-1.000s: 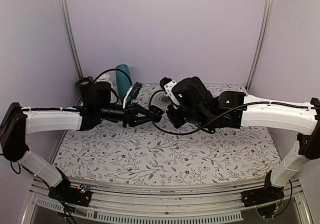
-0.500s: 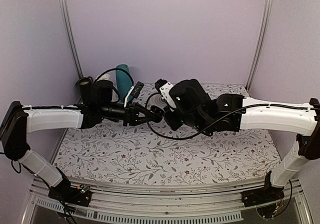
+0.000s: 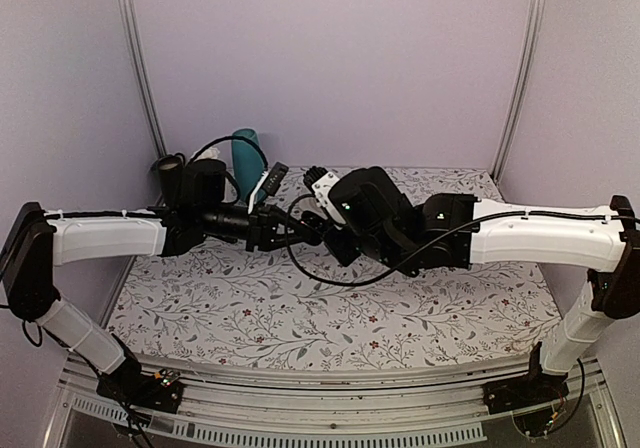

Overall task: Insert the wireless bluetooth earbuds into the charging case
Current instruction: Place the right earbud in the right side groove of the charging case.

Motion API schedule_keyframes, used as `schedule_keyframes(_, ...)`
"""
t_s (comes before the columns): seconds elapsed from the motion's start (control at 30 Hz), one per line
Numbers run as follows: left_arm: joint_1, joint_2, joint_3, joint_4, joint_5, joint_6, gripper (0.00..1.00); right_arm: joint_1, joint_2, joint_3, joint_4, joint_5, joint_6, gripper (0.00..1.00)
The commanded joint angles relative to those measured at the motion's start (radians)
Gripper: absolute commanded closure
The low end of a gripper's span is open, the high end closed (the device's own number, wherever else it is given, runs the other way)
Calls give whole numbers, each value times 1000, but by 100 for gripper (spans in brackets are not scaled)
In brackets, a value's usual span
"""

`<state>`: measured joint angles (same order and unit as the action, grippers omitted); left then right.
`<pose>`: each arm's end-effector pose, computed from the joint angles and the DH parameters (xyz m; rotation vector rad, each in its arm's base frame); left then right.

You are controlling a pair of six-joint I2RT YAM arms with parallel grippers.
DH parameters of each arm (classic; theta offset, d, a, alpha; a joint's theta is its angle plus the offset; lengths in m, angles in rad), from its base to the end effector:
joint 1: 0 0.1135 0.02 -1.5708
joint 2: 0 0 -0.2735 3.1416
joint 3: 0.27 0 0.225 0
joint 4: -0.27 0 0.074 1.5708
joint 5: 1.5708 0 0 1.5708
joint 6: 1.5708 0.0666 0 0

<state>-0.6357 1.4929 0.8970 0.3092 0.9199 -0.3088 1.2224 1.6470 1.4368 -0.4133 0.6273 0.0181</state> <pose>0.2273 -0.2336 0.2818 0.9982 1.7507 -1.4765 0.1628 0.3337 0.3250 -0.8742 1.8696 0.0692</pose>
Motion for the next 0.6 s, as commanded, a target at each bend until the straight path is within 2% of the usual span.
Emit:
schedule_keyframes(0.0,8,15,33,3,16,-6,100,15,18,30,32,23,-7,91)
schedule_keyframes(0.57,7,21,36,-21,16,8,100,15,-6,20,25,59,3,91)
